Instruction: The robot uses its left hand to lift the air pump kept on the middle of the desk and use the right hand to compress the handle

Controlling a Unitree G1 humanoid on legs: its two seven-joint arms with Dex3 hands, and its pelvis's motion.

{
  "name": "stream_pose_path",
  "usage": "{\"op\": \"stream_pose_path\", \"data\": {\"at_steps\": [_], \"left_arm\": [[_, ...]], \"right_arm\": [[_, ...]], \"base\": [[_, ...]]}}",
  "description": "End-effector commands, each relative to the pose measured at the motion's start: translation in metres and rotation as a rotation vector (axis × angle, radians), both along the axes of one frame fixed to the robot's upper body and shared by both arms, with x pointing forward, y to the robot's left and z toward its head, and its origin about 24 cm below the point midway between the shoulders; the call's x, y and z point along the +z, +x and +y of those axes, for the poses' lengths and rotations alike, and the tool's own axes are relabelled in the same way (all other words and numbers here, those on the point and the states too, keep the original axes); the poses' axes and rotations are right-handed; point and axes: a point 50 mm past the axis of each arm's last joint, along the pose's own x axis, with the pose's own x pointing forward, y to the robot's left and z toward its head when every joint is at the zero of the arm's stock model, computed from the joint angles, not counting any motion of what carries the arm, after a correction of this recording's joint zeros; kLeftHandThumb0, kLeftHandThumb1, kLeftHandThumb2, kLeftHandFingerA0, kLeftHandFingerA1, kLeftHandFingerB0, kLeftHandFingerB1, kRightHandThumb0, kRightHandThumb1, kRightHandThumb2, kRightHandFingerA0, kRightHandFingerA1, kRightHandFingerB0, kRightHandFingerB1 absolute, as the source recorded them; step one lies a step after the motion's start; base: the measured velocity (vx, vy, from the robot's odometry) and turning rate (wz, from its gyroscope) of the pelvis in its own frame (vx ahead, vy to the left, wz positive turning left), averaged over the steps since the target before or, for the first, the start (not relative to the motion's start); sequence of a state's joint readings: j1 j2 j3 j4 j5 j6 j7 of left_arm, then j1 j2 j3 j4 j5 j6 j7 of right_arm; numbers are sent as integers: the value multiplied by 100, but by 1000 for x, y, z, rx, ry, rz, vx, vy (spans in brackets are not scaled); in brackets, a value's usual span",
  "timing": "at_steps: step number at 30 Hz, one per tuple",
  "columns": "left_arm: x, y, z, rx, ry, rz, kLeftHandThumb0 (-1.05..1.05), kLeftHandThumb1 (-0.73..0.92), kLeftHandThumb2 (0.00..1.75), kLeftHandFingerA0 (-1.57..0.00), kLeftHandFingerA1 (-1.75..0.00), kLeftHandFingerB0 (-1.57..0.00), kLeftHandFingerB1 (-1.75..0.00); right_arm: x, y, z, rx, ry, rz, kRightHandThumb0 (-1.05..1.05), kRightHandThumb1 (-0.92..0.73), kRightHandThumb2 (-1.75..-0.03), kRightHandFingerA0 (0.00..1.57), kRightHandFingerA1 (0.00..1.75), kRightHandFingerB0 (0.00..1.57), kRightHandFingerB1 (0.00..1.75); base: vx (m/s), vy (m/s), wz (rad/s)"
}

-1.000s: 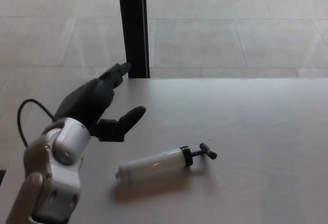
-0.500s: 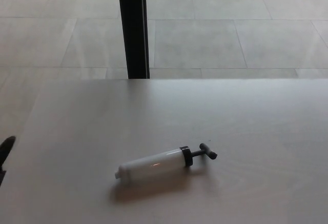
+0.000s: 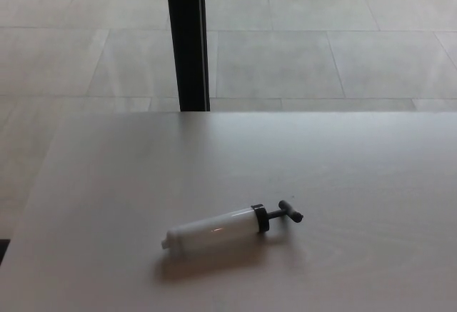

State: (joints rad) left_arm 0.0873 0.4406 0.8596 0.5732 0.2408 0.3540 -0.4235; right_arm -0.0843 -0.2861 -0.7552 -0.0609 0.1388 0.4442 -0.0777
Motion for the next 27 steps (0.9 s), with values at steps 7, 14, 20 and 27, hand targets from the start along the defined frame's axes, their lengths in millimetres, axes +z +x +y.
{"op": "stream_pose_path", "data": {"at_steps": [7, 14, 20, 27], "left_arm": [[-45, -165, 6, 803, -145, -314, -82, 57, 93, -23, -51, -14, -42], [-46, -160, 7, 750, -147, -266, -81, 74, 62, -26, -38, -20, -29], [-45, -154, 9, 723, -149, -271, -79, 58, 91, -18, -49, -12, -43], [-41, -151, 13, 704, -133, -286, -77, 58, 89, -20, -52, -13, -44]], "right_arm": [[-63, -106, -85, -444, 238, -76, -87, -80, -115, 3, 53, 9, 21], [-73, -111, -90, -469, 228, -43, -80, -92, -77, 12, 64, 2, 24], [-78, -103, -88, -428, 246, -55, -73, -75, -115, 2, 54, 1, 31], [-85, -104, -86, -457, 269, -52, -78, -75, -108, 25, 68, 9, 44]], "base": [[0, 0, 0], [0, 0, 0], [0, 0, 0], [0, 0, 0]]}}
